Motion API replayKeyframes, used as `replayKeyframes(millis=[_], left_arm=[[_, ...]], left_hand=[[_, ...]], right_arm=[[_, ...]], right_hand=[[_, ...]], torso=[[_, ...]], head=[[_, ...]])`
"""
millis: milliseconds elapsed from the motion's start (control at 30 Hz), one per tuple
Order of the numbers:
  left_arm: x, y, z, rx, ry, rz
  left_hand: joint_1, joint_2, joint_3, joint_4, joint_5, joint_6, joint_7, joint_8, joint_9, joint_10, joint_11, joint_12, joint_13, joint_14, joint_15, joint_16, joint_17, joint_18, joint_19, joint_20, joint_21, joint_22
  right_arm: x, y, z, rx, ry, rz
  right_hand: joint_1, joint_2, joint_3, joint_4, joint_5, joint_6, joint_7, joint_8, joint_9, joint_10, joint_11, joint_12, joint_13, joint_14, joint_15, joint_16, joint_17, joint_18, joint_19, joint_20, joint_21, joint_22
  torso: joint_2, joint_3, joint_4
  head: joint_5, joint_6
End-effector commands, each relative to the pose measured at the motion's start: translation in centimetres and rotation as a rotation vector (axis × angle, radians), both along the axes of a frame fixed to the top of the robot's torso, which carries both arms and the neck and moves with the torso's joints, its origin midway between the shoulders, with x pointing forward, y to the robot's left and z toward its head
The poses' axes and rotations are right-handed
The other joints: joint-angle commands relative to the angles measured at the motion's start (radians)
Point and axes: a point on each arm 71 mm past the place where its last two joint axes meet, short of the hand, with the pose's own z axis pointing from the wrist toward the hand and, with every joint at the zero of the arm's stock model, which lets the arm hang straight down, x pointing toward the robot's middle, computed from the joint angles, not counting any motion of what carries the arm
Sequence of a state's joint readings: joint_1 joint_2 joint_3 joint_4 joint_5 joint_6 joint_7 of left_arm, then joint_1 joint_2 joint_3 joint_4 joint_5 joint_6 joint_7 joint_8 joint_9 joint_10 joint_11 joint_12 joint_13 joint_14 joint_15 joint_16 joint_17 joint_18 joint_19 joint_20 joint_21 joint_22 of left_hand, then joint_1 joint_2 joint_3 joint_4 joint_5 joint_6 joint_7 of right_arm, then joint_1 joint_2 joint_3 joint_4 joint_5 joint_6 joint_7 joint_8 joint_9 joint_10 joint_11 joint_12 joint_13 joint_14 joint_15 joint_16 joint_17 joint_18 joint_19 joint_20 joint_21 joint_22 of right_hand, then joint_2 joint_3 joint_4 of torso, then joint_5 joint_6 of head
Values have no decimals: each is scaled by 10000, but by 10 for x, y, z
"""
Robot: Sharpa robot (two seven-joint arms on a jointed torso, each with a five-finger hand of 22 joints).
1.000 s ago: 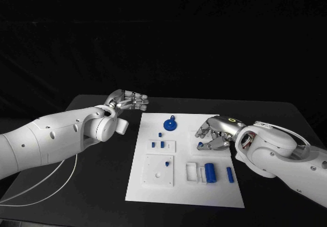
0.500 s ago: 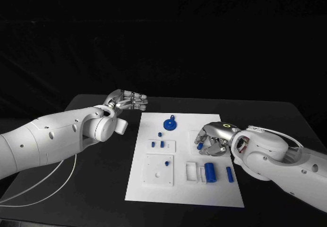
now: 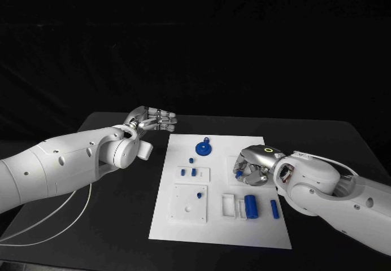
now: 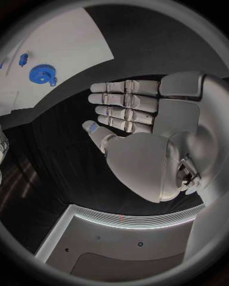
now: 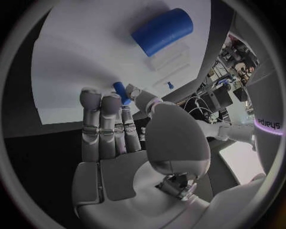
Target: Assemble the parts on the task board
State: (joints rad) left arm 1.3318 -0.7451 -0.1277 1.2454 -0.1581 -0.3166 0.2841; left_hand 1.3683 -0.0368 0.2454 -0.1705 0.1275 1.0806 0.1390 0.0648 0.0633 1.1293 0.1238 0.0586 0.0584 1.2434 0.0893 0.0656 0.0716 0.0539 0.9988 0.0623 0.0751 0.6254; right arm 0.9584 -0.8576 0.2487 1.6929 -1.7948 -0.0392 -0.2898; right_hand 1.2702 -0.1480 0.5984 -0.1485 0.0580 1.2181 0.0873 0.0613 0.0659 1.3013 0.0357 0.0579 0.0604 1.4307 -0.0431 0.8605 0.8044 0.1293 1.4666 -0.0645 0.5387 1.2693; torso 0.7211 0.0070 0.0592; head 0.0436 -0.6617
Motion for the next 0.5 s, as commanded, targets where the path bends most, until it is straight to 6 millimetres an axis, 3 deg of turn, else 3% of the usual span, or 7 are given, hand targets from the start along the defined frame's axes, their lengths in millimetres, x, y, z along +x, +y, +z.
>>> replayKeyframes(millis=[33,267,500], left_arm=[[0,-2,1,-121,-57,-148],[0,-1,1,-120,-45,-154],[0,-1,1,-114,-41,-142]], left_hand=[[-37,92,-45,-22,-5,14,-41,-14,-2,-39,-4,10,-10,-30,-3,-28,2,34,0,72,-8,-6],[-37,92,-45,-22,-5,14,-41,-14,-2,-39,-4,10,-10,-30,-3,-28,2,34,0,72,-8,-6],[-38,108,-39,-22,-2,23,-43,-12,-2,-40,-5,11,-10,-30,-5,-27,3,35,3,72,-5,-29]], right_arm=[[-1,3,1,38,-348,21],[0,3,3,160,-709,-117],[-2,3,7,384,-936,-164]], right_hand=[[27,124,34,-44,-19,134,-8,30,30,123,-21,29,13,7,-86,14,18,-35,465,-72,79,16],[91,318,110,-259,-9,524,-89,32,95,534,-152,36,31,18,-204,-22,57,-141,467,-199,204,61],[-19,331,342,-410,6,587,-108,33,108,606,-169,36,33,35,-226,-70,85,-166,465,-233,237,70]], torso=[[-1,-1,1],[-4,-6,0],[-5,3,4]], head=[[4,-11],[0,-24],[25,-20]])
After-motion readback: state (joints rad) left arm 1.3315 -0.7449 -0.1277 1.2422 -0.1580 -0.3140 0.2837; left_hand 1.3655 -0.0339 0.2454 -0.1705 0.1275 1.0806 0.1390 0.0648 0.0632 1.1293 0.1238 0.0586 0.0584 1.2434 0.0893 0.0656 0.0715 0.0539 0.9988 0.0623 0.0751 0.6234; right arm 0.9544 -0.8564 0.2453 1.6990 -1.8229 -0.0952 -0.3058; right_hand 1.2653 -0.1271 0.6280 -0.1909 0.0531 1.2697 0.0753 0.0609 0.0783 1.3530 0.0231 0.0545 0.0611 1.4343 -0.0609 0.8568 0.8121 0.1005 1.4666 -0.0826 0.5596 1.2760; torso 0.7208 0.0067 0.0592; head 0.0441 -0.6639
